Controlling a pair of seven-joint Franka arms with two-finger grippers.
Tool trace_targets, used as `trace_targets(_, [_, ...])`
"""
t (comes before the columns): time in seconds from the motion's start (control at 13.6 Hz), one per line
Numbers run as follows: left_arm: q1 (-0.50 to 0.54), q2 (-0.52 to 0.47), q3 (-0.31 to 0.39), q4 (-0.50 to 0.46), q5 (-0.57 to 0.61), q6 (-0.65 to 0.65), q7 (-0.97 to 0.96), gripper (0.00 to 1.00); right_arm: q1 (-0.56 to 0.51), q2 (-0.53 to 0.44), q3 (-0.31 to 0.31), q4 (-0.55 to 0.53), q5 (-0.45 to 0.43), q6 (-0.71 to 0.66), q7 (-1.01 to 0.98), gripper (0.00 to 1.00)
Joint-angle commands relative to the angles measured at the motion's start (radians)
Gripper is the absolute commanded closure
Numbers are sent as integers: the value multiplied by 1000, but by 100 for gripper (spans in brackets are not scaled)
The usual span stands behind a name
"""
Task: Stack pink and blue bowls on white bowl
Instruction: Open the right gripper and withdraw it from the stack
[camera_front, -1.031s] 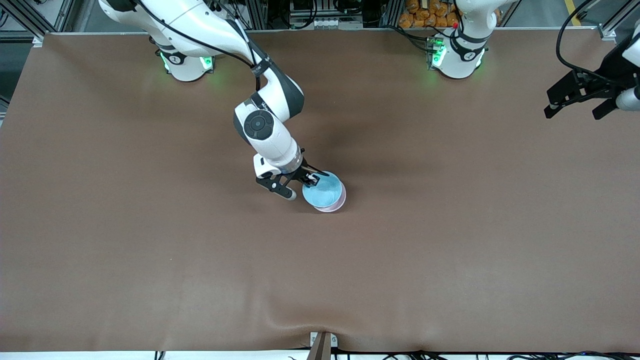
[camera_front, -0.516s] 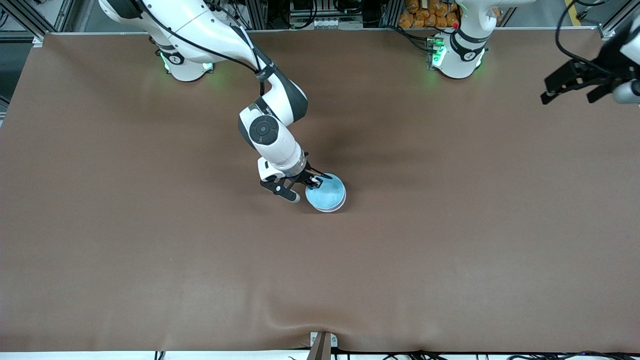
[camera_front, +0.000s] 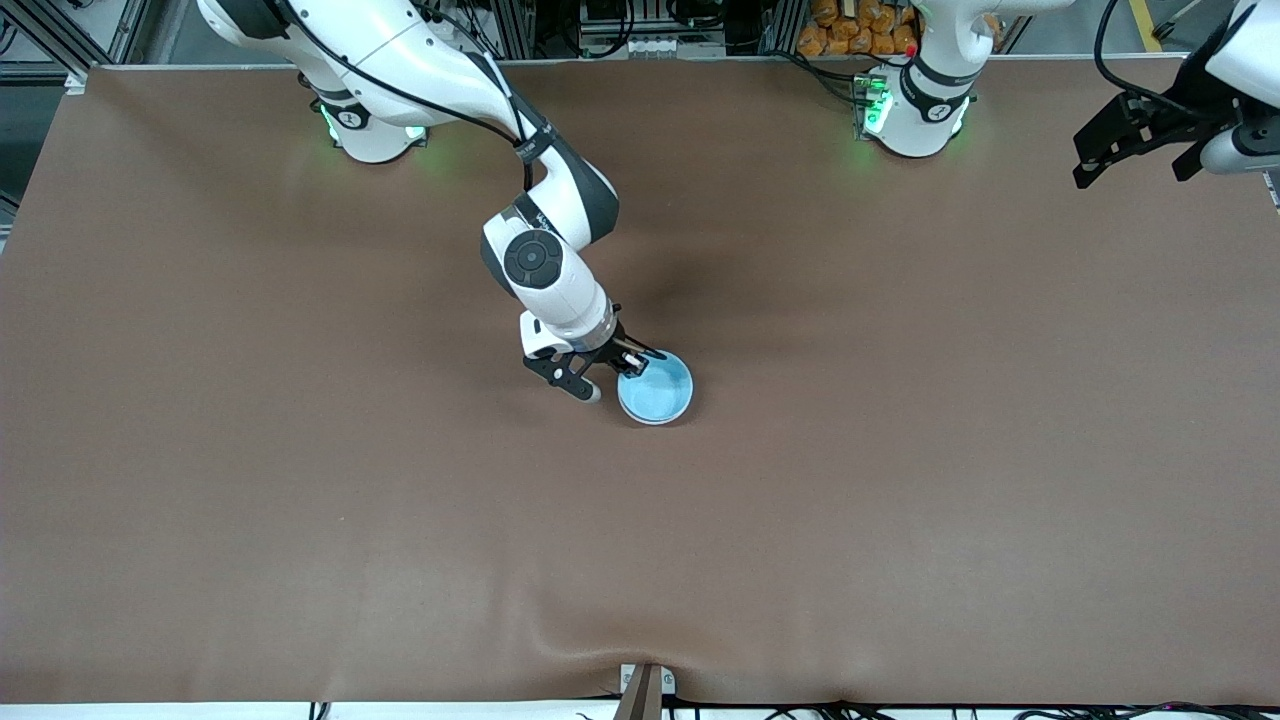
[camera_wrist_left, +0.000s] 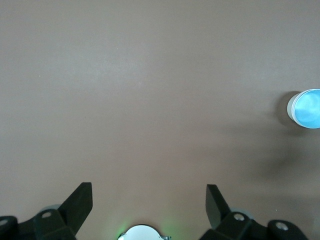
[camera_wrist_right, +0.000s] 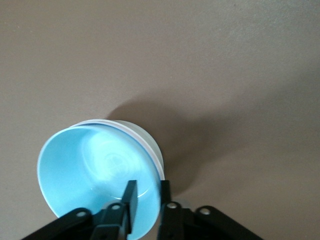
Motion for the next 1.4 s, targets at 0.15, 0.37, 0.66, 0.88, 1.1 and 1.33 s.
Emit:
trace_targets(0.15, [1,-19,0,-27,23,28,4,0,-7,-52,-46,37,-44,-29,-25,0])
trace_targets(0.37, [1,11,-2,3,11,39,5,0,-65,-161,-86,36,-70,-216,-190,0])
trace_targets(0.66, [-8,25,-7,3,8,39,7,0,-218,-301,-86,26,-70,-469,-460,0])
trace_targets(0.88, [-10,36,-11,4,11,39,7,0,-341,-381,-86,25,-70,-601,-602,0])
trace_targets(1.1, [-4,36,-8,7,11,39,10,0,-467,-477,-86,-18,-72,-661,-765,0])
trace_targets(1.33, [2,36,-8,4,11,39,21,0,-537,-585,-107,-73,-76,-703,-922,0])
